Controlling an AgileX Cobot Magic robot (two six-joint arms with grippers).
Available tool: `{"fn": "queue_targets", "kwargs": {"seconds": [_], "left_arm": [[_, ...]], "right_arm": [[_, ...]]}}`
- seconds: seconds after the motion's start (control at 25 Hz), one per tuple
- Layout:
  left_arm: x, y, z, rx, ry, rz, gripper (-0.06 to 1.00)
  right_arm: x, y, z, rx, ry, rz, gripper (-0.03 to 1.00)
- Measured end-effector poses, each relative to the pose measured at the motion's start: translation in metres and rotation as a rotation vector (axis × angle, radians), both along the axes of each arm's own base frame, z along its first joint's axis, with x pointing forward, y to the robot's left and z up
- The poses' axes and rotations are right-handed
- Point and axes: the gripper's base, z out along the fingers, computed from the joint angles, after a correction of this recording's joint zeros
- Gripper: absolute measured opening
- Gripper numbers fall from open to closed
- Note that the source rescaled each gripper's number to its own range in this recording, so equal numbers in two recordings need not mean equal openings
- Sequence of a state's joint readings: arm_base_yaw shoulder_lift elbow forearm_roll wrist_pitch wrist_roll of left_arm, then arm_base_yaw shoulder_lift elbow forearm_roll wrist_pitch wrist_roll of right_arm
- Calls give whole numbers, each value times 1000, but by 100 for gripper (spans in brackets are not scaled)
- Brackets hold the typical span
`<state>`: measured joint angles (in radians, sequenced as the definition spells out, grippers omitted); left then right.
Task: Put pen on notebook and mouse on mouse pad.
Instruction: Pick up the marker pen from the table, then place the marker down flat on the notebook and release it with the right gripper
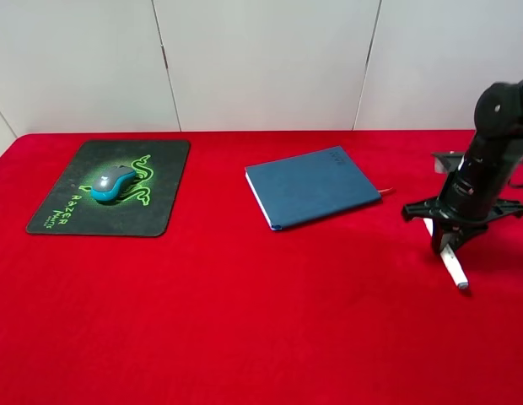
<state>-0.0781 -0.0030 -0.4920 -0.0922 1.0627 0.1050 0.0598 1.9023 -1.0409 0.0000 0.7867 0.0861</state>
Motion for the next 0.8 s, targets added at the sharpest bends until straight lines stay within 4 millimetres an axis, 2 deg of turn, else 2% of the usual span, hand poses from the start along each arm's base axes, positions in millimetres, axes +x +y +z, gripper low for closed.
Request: {"fn": "queue_targets", "kwargs": {"seconds": [0.64, 0.8], "left_arm": [[0, 0, 0, 0, 0, 0, 100], [0, 0, 0, 0, 0, 0, 100]], "right_arm": [[11, 5, 62, 48, 37, -28, 0], [16, 16, 76, 53, 38, 1, 0]]}}
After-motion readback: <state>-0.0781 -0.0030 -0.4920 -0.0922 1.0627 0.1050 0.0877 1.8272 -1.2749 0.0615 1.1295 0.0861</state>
